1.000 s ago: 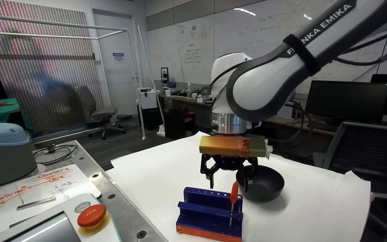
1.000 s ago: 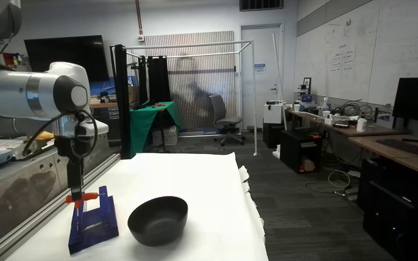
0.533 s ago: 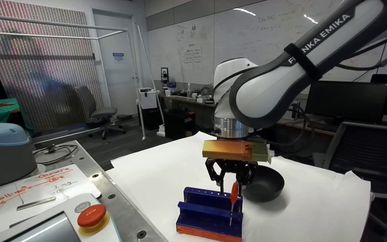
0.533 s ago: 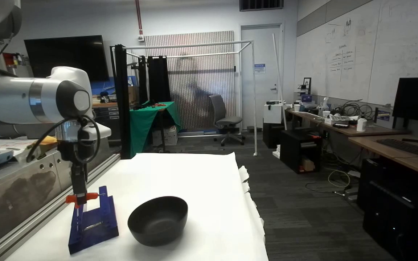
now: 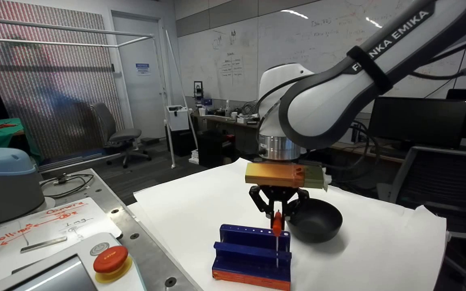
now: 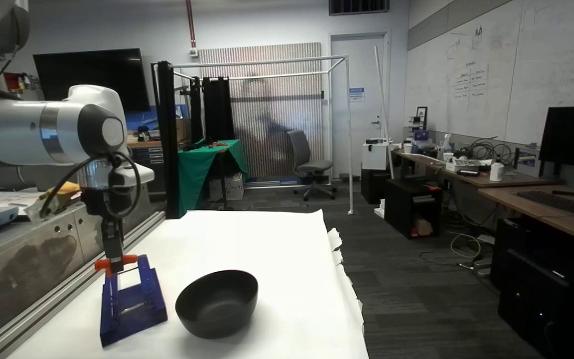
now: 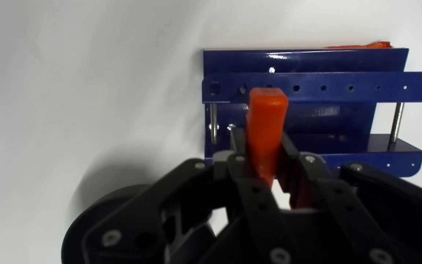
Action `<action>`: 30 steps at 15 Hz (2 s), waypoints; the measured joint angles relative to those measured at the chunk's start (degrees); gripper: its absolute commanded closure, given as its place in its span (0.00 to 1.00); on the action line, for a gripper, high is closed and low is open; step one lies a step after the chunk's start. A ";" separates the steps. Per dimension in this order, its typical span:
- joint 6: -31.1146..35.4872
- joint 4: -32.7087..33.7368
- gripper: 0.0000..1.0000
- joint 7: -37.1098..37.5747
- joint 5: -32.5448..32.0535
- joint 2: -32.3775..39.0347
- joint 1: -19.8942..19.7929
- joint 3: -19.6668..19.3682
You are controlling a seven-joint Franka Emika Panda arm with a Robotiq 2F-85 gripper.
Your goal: Put the orange object inside the bowl.
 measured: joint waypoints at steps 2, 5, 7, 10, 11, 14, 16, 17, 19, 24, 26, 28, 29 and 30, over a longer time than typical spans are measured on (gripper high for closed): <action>-0.05 -0.64 0.93 0.00 -0.68 -2.74 -0.01 -0.07; -0.57 -2.64 0.90 0.82 -2.52 -9.11 -0.06 -0.10; -1.40 -3.74 0.90 4.20 -7.14 -13.30 -0.27 -0.33; -3.99 -4.48 0.90 12.06 -18.15 -16.96 -1.39 -0.45; -4.77 -4.48 0.90 14.62 -22.10 -17.09 -1.89 -0.44; -8.45 -4.16 0.89 21.32 -32.60 -14.99 -3.08 -0.41; -12.70 -3.18 0.89 22.99 -36.22 -11.89 -3.29 -0.41; -14.57 -2.39 0.89 23.02 -36.60 -9.95 -3.31 -0.39; -17.38 -0.34 0.88 22.64 -36.61 -5.86 -3.29 -0.31; -18.70 5.14 0.53 21.38 -36.39 2.68 -2.87 -0.28; -18.69 7.02 0.39 21.02 -36.38 4.69 -2.58 -0.28; -18.69 8.36 0.23 20.02 -35.91 5.84 -2.48 -0.29; -18.69 8.82 0.17 19.09 -35.17 6.09 -2.48 -0.31; -18.61 9.18 0.10 17.76 -34.03 6.17 -2.55 -0.31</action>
